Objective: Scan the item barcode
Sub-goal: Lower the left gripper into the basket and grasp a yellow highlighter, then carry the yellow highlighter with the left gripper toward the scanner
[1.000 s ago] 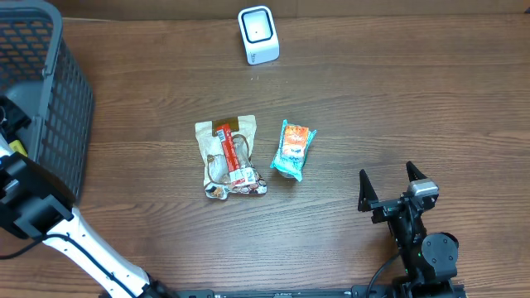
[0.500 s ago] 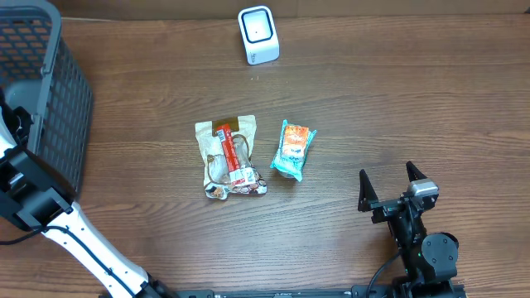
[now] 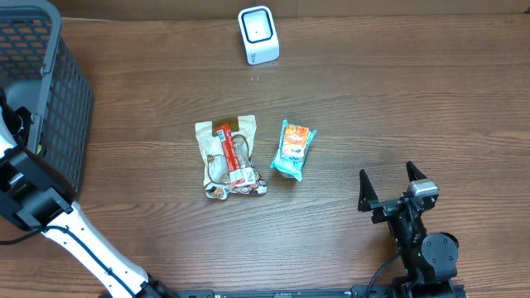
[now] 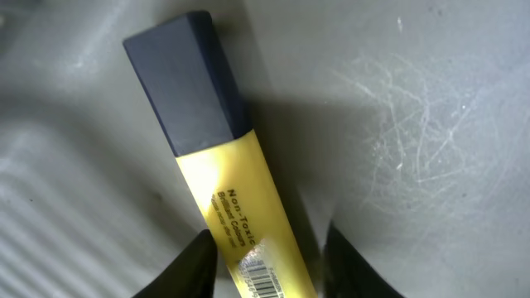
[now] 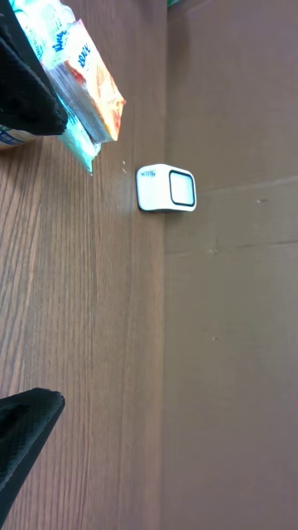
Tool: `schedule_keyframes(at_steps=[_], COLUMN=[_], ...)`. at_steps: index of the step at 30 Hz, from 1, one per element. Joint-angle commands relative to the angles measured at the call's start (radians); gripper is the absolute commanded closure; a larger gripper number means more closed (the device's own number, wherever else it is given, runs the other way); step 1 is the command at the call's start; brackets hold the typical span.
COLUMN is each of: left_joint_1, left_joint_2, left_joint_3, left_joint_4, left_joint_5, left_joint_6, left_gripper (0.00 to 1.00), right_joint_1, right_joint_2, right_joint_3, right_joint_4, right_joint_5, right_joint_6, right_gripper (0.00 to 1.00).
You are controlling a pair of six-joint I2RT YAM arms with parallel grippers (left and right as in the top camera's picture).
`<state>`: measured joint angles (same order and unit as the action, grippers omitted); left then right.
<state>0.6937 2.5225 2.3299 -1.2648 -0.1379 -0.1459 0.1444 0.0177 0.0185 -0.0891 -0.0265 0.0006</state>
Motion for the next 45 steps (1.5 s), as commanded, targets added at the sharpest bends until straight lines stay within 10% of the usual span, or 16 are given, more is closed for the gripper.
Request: schedule_keyframes(at_steps=[1,10,34,45], left_joint_1=[-0.008,-0.026,-0.101,-0.344], left_joint_2=[0.041,0.039,-0.472,-0.791], left_joint_3=[-0.005,-0.005,-0.004,-0.004], left_joint_4=[-0.008,-0.015,-0.034,-0.124], left_joint_5=[0.016,0.046,0.053,0.053], left_joint_6=[0.011,0.012,-0.047,-0.095], left_gripper=[0.74,0.96,0.96,0.96], right_joint_1=[-0.003,-0.003,-0.003,-0.003], right_joint_2=[0.000,0.000,0.000,0.000], right_joint_3=[-0.010,-0.010,-0.010,-0.010], right_joint_4=[0.007,0.007,0.007,0.007], right_joint_5=[-0.002,-0.002,-0.002,-0.002], right_joint_6=[0.007,0.007,0.007,0.007], right_gripper=[0.00,0.00,0.00,0.00])
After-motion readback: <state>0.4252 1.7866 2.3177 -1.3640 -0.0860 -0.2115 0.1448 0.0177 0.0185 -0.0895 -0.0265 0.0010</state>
